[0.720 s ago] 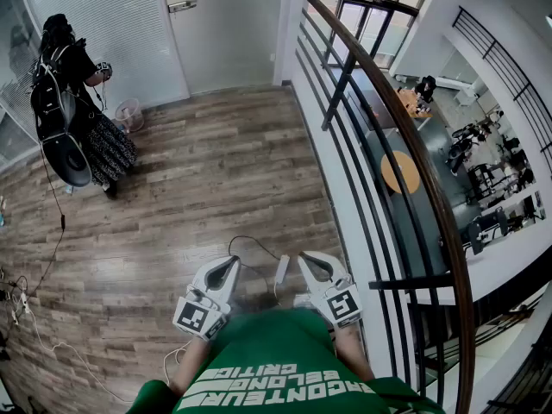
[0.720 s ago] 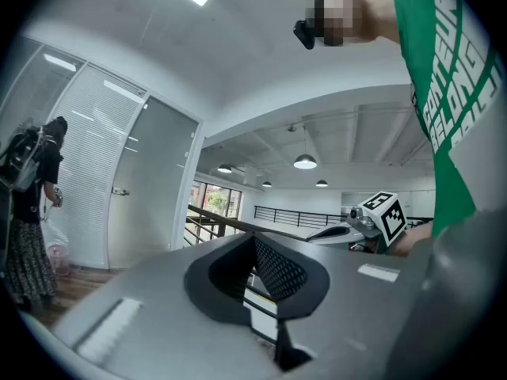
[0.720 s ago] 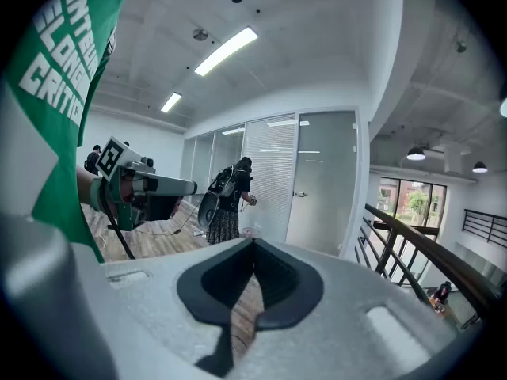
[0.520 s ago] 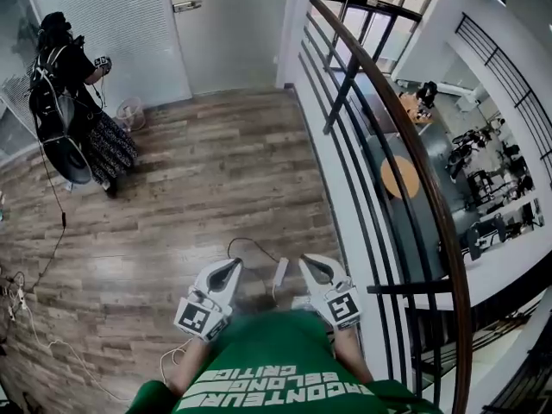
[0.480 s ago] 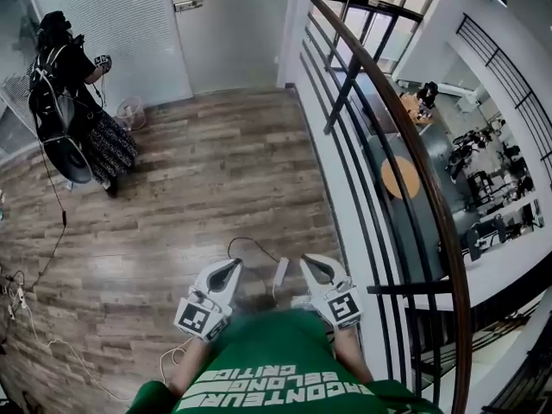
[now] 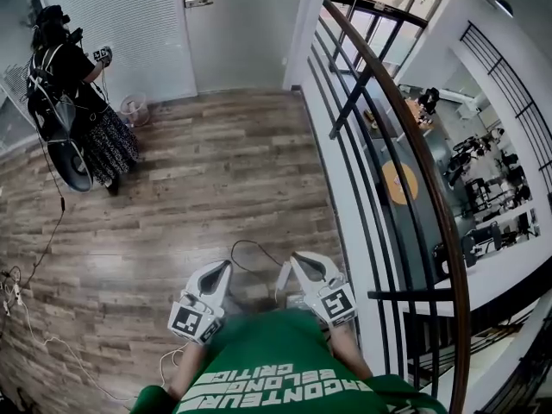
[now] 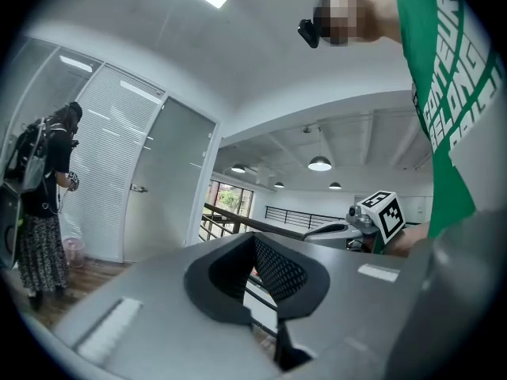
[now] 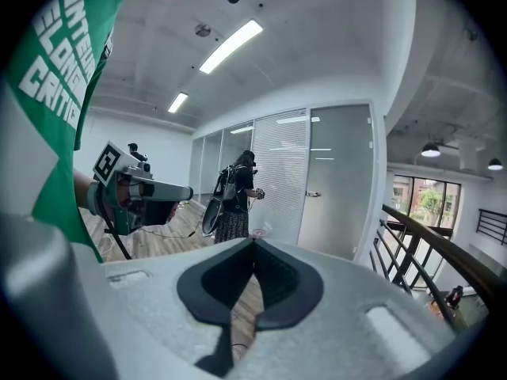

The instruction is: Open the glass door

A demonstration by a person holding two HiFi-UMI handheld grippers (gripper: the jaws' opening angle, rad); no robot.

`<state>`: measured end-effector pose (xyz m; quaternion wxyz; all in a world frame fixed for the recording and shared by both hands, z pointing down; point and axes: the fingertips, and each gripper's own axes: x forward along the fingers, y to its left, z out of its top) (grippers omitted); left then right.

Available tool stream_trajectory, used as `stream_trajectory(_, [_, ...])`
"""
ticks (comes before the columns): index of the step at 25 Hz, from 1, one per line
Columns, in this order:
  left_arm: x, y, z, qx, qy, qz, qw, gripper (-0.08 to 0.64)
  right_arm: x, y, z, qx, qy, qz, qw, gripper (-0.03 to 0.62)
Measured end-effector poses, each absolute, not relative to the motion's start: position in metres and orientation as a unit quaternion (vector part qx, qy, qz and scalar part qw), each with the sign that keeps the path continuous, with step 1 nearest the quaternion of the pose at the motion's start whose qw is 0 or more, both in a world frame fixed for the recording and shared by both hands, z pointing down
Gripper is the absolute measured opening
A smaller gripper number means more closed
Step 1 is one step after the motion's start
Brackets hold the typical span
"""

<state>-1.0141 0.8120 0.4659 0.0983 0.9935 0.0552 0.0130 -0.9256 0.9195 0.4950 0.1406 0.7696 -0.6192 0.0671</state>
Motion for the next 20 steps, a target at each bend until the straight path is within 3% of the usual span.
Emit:
stream_trajectory(9, [-1.019, 0.739, 0.467, 0.995, 0.061, 0.003, 0.083, 0.017, -0.932, 0.843, 0.488, 0.768, -0.618, 0.064, 0.156, -0.006])
stream_trajectory(13, [-1.022, 0.710, 0.469, 0.992, 0.070, 0.008, 0.107, 0.017, -0.942, 0.818, 0.492, 0.768, -0.612, 0.072, 0.173, -0.006])
stream_trajectory(20, [-1.006, 0.696, 0.466, 0.988, 0.128, 0.010, 0.089, 0.015, -0.948, 0.828, 0.505, 0.797, -0.569, 0.099, 0.178, -0.006])
